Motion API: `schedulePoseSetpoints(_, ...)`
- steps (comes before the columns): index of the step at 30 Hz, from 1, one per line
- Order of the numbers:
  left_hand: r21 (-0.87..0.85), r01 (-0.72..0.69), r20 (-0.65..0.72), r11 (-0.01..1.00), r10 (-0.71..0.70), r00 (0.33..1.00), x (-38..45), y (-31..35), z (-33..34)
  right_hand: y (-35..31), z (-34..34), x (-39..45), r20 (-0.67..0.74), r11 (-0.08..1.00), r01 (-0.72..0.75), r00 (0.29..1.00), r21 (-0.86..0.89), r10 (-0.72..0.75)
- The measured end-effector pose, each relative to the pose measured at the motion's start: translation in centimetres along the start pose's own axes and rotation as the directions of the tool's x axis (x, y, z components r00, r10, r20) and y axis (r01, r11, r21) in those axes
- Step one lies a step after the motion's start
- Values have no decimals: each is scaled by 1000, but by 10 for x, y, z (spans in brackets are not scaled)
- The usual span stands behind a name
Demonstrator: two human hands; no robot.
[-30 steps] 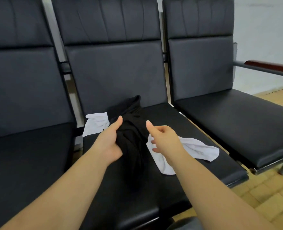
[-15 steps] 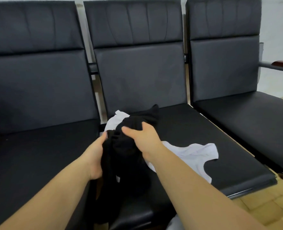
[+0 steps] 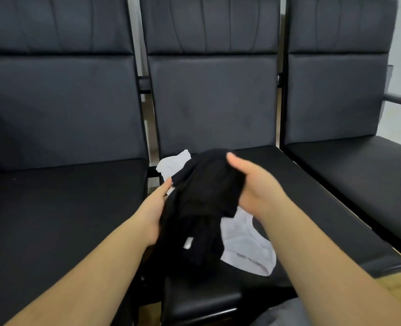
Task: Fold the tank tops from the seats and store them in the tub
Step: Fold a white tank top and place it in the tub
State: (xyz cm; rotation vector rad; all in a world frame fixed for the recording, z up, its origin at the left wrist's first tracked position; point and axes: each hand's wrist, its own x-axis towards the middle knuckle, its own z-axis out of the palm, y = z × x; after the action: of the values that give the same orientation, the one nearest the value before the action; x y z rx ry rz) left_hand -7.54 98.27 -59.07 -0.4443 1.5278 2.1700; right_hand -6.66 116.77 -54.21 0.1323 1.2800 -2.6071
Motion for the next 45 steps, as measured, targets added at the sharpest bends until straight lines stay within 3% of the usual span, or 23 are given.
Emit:
schedulePoseSetpoints(3, 85, -3, 68, 996, -3, 998, 3, -4, 9, -23, -36, 5, -156, 968, 117, 984, 224, -83)
schedulePoseSetpoints(6, 320, -126, -53, 939, 151, 987, 15, -17, 16, -31, -77, 7, -394, 974, 118, 919, 194, -33)
schedulePoseSetpoints(8, 594, -161, -141, 788, 299, 944, 26, -29, 13, -28, -97, 7, -522, 995, -44, 849, 84, 82)
schedulePoseSetpoints(10, 731, -108, -197, 674, 360, 912, 34, -41, 8, -24, -109, 6, -574, 966, -234, 809, -112, 130)
schedulePoseSetpoints(12, 762, -67, -231, 645, 367, 901, 37, -49, 8, -21, -117, 4, -621, 868, -341, 782, -361, 49)
schedulePoseSetpoints(14, 767, -78, -209, 637, 363, 908, 39, -52, 13, -22, -121, 3, -644, 690, -405, 756, -601, -117)
schedulePoseSetpoints(17, 783, -96, -160, 614, 347, 924, 41, -53, 26, -24, -116, 4, -628, 263, -570, 710, -778, -320)
schedulePoseSetpoints(18, 798, -102, -132, 594, 337, 932, 42, -54, 32, -23, -108, 3, -590, 170, -574, 712, -801, -381)
schedulePoseSetpoints(21, 834, -126, -55, 537, 309, 949, 42, -53, 48, -11, -84, 5, -322, 103, -311, 824, -945, -467)
schedulePoseSetpoints(24, 844, -97, -43, 527, 246, 968, 42, -53, 57, 14, -68, 11, -34, 1, -35, 962, -999, -270)
schedulePoseSetpoints(26, 871, -59, -47, 487, 204, 978, 41, -55, 59, 26, -68, 19, -23, -126, -35, 995, -991, -96)
schedulePoseSetpoints(28, 883, -36, -54, 468, 177, 983, 40, -53, 57, 30, -73, 24, -54, -204, -58, 998, -977, -27)
schedulePoseSetpoints(30, 861, -10, -90, 508, 173, 981, 41, -48, 52, 27, -79, 25, -44, -193, -47, 999, -980, -22)
schedulePoseSetpoints(31, 811, -5, -117, 585, 170, 978, 40, -44, 49, 25, -82, 25, -28, -177, -33, 999, -984, -30)
schedulePoseSetpoints(33, 542, -12, -126, 840, 95, 987, 36, -33, 46, 21, -86, 24, 30, -79, 25, 997, -997, -73)
schedulePoseSetpoints(35, 229, -21, -41, 973, 31, 999, 31, -19, 47, 16, -84, 19, 97, 106, 114, 983, -988, -156)
schedulePoseSetpoints(37, 112, -60, 54, 992, 54, 997, 26, -7, 54, 12, -79, 11, 123, 197, 159, 976, -967, -181)
schedulePoseSetpoints(41, 74, -159, 270, 985, 134, 954, 7, 9, 87, 10, -72, 3, 173, 202, 216, 962, -955, -210)
schedulePoseSetpoints(43, 50, -183, 301, 982, 160, 940, 3, 9, 99, 2, -77, 1, 143, 239, 189, 970, -952, -194)
schedulePoseSetpoints(45, 60, -204, 247, 977, 184, 951, 4, 7, 103, -11, -93, 0, 52, 326, 128, 971, -937, -233)
